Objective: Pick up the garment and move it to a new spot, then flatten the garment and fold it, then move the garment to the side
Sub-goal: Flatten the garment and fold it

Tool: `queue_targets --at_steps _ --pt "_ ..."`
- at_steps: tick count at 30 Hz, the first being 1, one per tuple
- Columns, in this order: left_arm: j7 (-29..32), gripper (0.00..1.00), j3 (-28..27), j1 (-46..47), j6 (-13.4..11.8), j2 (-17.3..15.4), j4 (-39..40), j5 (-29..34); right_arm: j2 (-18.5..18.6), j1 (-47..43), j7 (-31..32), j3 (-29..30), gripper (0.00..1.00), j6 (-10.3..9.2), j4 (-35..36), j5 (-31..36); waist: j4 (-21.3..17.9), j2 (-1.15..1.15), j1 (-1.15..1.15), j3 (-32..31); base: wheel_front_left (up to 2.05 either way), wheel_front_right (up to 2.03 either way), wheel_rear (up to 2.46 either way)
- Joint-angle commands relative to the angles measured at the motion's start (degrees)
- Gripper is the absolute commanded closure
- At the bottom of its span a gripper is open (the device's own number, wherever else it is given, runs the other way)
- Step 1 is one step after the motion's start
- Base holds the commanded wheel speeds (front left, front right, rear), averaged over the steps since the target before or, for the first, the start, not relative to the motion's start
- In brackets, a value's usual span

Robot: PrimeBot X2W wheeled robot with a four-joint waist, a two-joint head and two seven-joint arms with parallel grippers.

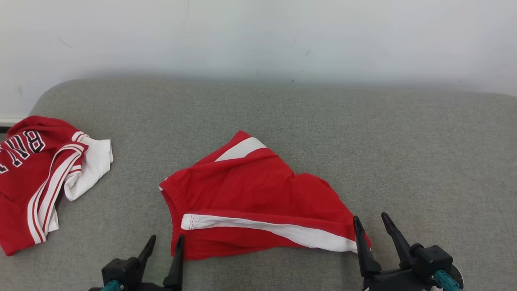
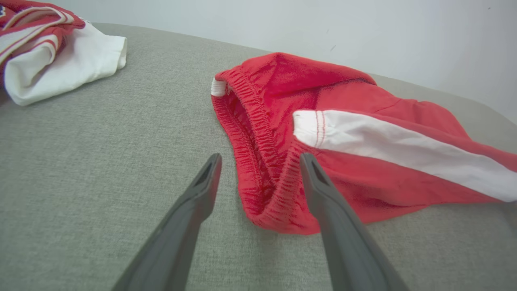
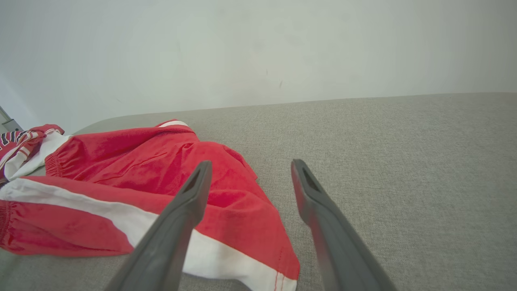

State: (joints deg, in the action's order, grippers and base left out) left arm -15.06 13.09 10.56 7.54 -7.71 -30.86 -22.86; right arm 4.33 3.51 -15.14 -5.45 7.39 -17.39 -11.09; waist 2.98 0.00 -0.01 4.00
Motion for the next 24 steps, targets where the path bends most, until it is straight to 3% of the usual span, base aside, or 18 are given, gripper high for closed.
queue_targets --at_steps 1,11,24 --pt "-0.2 0.00 -1.6 -1.5 -0.1 0.5 0.9 1.9 0.2 -0.6 0.0 -0.2 0.00 0.20 -0.1 -0.5 -0.2 0.00 0.01 -0.4 0.00 0.00 0.00" --pt "-0.2 0.00 -11.1 -9.2 -0.8 3.3 9.5 10.4 -0.1 -3.0 0.0 0.5 0.00 0.20 -0.2 -0.1 -1.8 0.00 0.01 -4.0 0.00 0.00 0.00" --pt "-0.2 0.00 -15.0 -15.5 -0.2 4.8 13.5 13.4 -0.4 -6.2 0.0 0.1 0.00 0.20 -0.1 -0.1 -3.4 0.00 0.01 -6.8 0.00 0.00 0.00"
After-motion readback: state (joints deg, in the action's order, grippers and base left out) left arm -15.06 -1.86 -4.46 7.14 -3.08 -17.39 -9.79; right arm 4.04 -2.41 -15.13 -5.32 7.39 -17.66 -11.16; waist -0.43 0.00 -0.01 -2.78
